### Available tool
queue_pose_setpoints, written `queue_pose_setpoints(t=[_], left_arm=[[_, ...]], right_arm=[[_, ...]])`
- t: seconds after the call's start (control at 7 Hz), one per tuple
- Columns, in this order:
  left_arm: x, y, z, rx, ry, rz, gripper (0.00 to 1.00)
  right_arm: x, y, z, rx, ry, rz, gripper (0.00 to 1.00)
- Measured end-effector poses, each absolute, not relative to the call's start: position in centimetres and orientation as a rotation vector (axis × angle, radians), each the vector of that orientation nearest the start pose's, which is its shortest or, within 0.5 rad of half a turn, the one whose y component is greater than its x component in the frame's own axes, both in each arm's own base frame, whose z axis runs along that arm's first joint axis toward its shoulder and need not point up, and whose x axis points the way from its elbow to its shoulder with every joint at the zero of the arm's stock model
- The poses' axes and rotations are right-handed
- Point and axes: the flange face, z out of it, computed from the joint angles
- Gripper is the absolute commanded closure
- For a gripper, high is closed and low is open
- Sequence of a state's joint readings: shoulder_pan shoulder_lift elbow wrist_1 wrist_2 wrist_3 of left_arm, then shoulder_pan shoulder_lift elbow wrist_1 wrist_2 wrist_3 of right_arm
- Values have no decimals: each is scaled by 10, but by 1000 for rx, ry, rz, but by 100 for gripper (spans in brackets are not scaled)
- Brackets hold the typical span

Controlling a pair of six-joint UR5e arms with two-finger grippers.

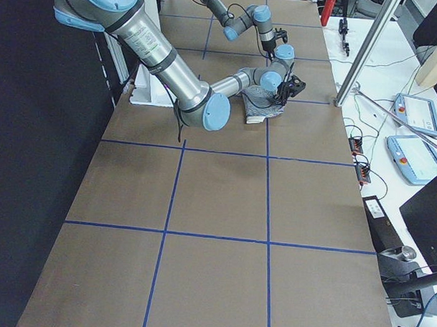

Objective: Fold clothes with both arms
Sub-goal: 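Lift the near edge and fold it over toward the far edge with both grippers, then lower the folded edge onto the shirt's far edge with both grippers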

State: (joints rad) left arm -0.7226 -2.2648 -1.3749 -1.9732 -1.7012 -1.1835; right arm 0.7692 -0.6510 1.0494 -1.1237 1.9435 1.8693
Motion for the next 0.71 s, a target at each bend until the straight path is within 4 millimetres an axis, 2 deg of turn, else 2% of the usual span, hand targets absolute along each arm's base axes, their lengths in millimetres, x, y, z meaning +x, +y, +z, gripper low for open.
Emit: queue_pose_setpoints(t=[0.14, 0.29, 0.43, 0.71], left_arm=[[491, -602, 291, 406, 819, -244, 45], [492, -606, 289, 426, 828, -240, 47], [490, -604, 275, 438, 853, -237, 97], [490, -588, 247, 401, 931, -236, 100]], right_arm=[[-533, -655, 262, -136, -921, 818, 0], [-532, -658, 265, -120, -924, 797, 0], [-523, -664, 262, -100, -932, 779, 0], [-491, -681, 249, -81, -968, 758, 0]])
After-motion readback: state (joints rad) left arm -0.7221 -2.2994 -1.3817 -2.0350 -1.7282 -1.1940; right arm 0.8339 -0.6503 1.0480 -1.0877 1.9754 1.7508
